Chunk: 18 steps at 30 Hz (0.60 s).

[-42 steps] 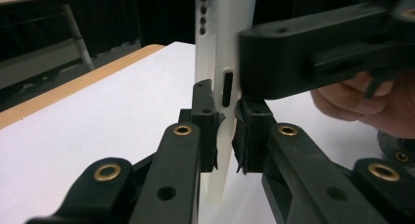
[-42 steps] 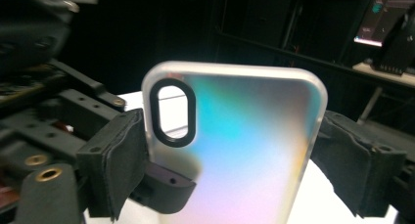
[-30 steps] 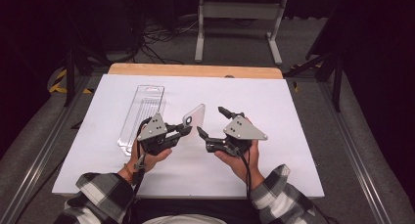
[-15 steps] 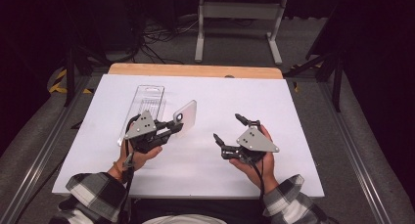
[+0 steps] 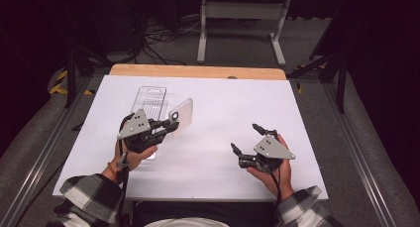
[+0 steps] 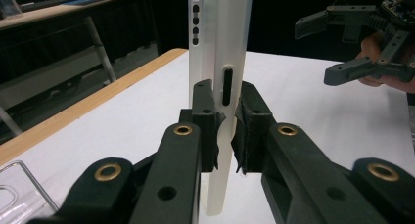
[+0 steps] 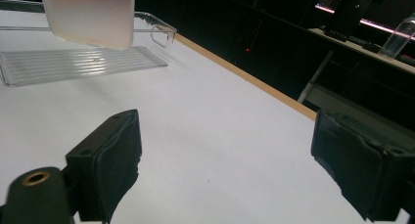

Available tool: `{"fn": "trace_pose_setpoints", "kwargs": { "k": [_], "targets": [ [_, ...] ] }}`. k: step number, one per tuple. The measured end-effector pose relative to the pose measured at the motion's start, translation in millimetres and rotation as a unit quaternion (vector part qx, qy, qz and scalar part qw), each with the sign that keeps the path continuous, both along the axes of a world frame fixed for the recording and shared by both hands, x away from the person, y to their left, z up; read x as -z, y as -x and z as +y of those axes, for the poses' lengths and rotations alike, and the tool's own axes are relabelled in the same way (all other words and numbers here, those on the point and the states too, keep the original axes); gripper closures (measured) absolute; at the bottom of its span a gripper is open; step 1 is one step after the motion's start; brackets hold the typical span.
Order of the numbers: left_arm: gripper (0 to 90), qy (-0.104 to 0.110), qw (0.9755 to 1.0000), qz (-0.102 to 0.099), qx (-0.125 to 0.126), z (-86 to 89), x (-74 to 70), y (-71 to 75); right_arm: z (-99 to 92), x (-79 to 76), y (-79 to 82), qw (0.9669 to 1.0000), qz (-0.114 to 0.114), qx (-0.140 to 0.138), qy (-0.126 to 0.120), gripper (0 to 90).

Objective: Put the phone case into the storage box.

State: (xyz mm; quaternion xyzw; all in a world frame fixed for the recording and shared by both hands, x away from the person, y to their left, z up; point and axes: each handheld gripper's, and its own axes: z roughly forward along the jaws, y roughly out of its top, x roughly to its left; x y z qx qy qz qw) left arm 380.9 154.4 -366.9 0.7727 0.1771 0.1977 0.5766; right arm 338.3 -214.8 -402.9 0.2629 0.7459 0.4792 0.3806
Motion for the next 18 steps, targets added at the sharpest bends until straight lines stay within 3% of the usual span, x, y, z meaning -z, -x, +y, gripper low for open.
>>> {"fn": "trace_pose_setpoints", "kwargs": {
  "k": [18],
  "targets": [
    [81.4,0.01,0.9997,-0.01,-0.02,18.3,-6.4,-4.1,-18.6,10.2,7.8,0.9999,0.01,0.002,0.002,12.2]
  ]
}}
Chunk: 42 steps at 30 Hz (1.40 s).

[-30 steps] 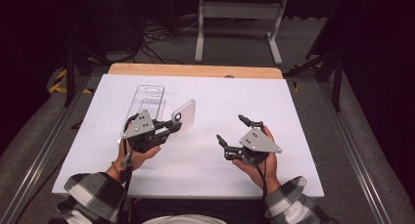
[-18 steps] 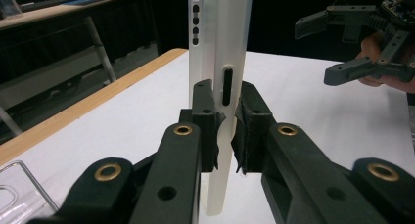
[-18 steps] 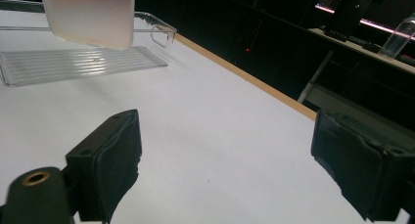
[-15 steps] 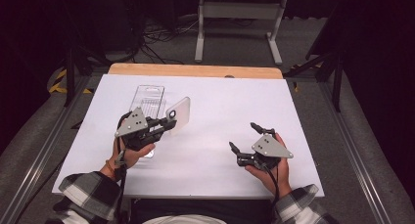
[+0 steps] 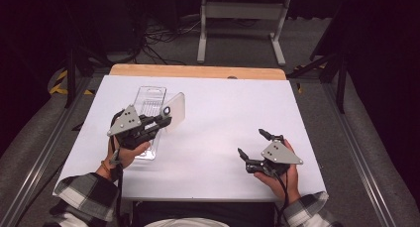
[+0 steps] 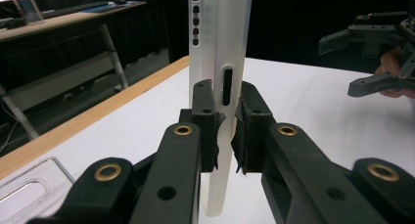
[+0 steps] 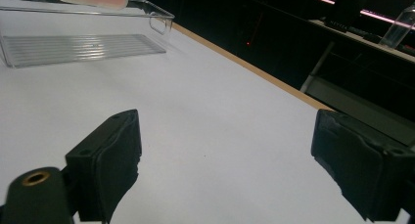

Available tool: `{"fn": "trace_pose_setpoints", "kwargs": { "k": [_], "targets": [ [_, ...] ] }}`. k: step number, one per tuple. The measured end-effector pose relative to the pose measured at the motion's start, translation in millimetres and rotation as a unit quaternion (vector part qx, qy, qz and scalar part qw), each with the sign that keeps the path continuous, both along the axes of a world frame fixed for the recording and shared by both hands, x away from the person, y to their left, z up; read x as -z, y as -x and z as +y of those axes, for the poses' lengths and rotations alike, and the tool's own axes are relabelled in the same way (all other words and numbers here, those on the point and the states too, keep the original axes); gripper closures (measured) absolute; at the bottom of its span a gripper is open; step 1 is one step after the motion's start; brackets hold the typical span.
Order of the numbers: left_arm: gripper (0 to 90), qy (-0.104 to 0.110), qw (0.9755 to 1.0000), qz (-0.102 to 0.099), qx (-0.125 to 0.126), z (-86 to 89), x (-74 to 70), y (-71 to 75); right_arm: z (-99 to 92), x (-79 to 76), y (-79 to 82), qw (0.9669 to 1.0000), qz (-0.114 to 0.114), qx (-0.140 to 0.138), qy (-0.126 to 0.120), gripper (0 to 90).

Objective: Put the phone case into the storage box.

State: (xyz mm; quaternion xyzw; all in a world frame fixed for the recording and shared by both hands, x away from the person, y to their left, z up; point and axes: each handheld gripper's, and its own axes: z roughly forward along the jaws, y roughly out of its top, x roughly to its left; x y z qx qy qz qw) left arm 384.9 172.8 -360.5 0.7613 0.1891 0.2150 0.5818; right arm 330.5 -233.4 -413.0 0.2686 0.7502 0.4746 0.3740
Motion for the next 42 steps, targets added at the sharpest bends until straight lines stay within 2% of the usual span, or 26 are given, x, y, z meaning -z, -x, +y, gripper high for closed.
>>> {"fn": "trace_pose_setpoints", "kwargs": {
  "k": [3,10,12,17,25,33,39,42],
  "targets": [
    [81.4,0.003,1.0,-0.005,-0.006,3.0,-0.4,-1.2,-0.5,0.4,-1.4,1.0,0.001,0.0,-0.001,12.3],
    [81.3,0.01,0.9998,-0.003,-0.015,10.9,-1.8,-4.3,0.0,2.1,-3.2,1.0,0.004,-0.003,0.001,12.3],
    [81.4,0.024,0.9996,0.002,-0.017,15.0,-1.7,-6.2,0.1,2.4,-3.7,1.0,0.005,-0.003,0.003,12.3],
    [81.4,0.024,0.9994,0.001,-0.027,24.3,-3.7,-8.6,-0.1,2.3,-4.1,1.0,0.003,-0.003,0.002,12.4],
    [81.4,0.022,0.9991,-0.011,-0.034,30.9,-6.7,-8.1,0.1,2.6,-4.4,1.0,0.004,-0.004,0.0,12.4],
    [81.4,0.025,0.9988,-0.01,-0.041,40.3,-9.0,-9.8,0.7,3.4,-5.8,1.0,0.005,-0.006,0.0,12.4],
    [81.4,0.036,0.998,-0.011,-0.05,51.1,-10.4,-13.9,1.0,6.0,-10.5,0.9999,0.013,-0.005,0.0,12.4],
    [81.4,0.031,0.998,-0.008,-0.054,56.4,-9.4,-16.2,0.9,5.4,-12.6,0.9999,0.012,-0.004,0.0,12.4]
  ]
}}
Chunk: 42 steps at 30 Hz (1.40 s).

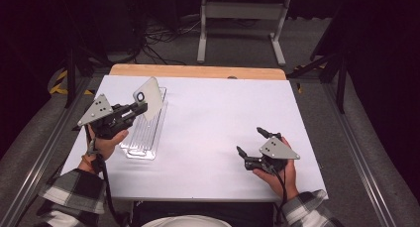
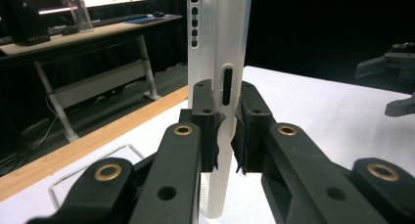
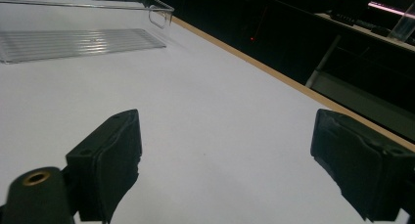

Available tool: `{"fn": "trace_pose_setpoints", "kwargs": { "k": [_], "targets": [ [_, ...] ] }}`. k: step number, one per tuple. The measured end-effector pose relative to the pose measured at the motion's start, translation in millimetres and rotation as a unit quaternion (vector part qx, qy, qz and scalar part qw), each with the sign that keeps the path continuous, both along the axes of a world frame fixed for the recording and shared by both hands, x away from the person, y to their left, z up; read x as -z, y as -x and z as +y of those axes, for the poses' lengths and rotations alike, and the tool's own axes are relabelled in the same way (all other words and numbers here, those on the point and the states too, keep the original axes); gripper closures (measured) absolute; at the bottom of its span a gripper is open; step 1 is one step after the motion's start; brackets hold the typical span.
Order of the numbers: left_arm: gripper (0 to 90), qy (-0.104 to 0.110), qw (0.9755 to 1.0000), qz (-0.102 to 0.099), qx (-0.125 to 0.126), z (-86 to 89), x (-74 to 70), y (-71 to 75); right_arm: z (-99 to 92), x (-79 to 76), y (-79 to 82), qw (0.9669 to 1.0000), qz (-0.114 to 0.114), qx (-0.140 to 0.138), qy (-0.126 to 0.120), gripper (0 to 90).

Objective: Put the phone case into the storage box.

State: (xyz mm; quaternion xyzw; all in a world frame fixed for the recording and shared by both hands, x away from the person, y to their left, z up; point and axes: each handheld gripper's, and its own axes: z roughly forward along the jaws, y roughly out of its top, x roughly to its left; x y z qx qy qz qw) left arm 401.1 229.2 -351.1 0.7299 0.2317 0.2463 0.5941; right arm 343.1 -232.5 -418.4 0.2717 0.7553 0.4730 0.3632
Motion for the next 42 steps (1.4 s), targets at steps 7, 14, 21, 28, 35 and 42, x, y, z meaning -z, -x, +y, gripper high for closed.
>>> {"fn": "trace_pose_setpoints", "kwargs": {
  "k": [7,14,21,28,35,42],
  "targets": [
    [81.4,0.002,1.0,-0.001,-0.009,5.9,0.4,-1.7,1.9,0.7,-0.3,1.0,0.001,-0.005,0.002,12.4],
    [81.4,-0.008,0.9999,0.003,-0.014,12.2,3.3,-2.0,4.1,-0.6,-2.3,0.9999,-0.003,-0.013,0.002,12.4],
    [81.4,-0.009,0.9999,0.008,-0.012,17.0,4.7,-3.1,8.7,0.3,-3.0,0.9997,-0.002,-0.023,0.009,12.4],
    [81.4,-0.016,0.9998,0.015,-0.006,16.5,8.3,-10.6,7.9,0.9,-3.9,0.9997,0.0,-0.024,0.01,12.4],
    [81.4,-0.03,0.9993,0.021,0.003,14.4,12.2,-24.8,6.6,2.2,-0.9,0.9997,0.002,-0.021,0.015,12.4],
    [81.4,-0.023,0.9991,0.032,0.017,13.4,14.5,-44.1,2.0,6.2,5.3,0.9998,0.012,-0.012,0.014,12.4]
  ]
}}
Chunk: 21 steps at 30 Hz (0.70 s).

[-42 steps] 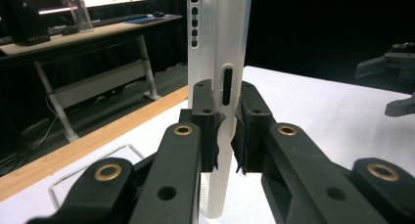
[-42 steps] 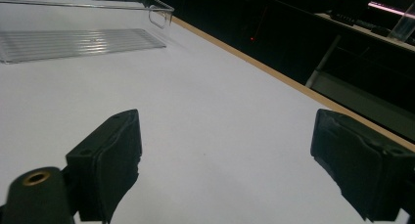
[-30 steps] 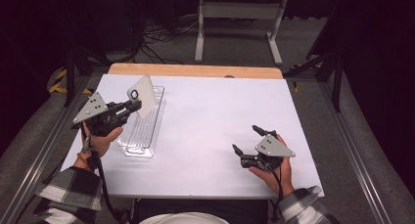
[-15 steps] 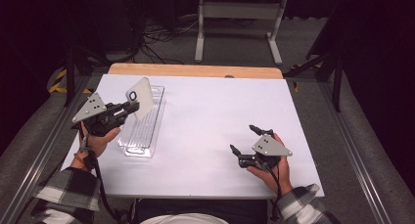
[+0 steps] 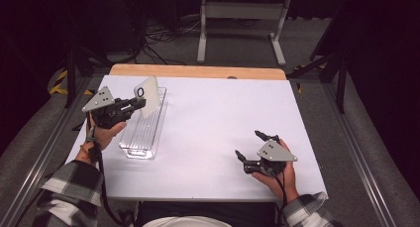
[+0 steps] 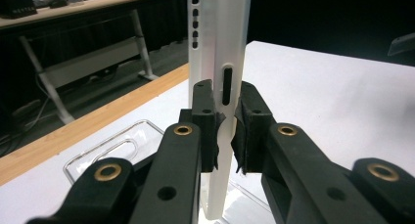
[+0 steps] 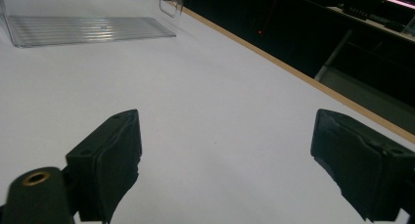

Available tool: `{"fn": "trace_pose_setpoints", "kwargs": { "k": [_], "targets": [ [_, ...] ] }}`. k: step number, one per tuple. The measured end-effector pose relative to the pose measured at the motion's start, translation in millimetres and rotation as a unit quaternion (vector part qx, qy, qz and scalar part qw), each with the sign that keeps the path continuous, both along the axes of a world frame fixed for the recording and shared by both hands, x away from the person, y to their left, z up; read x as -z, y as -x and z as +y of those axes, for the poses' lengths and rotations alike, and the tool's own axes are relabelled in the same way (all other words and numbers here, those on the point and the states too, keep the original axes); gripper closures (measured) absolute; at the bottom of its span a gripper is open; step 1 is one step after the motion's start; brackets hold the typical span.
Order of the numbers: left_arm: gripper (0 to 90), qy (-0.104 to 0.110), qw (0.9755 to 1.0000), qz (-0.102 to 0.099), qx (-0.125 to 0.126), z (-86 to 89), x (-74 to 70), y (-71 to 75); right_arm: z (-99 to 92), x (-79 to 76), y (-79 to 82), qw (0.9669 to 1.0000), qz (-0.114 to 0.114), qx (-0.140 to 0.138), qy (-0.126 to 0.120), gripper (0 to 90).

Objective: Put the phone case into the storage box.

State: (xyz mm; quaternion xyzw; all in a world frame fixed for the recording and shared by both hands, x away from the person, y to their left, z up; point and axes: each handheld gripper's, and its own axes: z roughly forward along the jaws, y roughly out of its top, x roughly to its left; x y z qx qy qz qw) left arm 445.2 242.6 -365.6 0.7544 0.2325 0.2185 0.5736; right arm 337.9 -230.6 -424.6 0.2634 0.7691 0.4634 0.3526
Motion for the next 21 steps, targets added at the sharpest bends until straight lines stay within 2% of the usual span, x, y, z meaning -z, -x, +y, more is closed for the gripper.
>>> {"fn": "trace_pose_setpoints", "kwargs": {
  "k": [3,8,12,16,21],
  "targets": [
    [81.4,-0.014,0.9999,0.0,-0.001,-1.3,1.0,-8.5,-0.9,0.7,2.3,1.0,0.0,0.004,0.006,12.4],
    [81.4,-0.016,0.9999,0.005,0.0,-0.6,1.7,-15.4,-3.0,3.0,3.9,0.9999,0.008,0.013,0.001,12.4],
    [81.3,-0.029,0.9995,0.009,-0.009,1.6,1.6,-23.1,-3.1,3.7,4.9,0.9998,0.01,0.015,0.003,12.3],
    [81.3,-0.029,0.9993,0.015,-0.018,4.9,2.8,-31.0,-2.6,4.4,5.8,0.9998,0.012,0.016,0.004,12.4],
    [81.3,-0.032,0.999,0.026,-0.016,7.5,4.4,-43.2,-2.3,6.2,4.4,0.9997,0.018,0.015,0.004,12.4]
  ]
}}
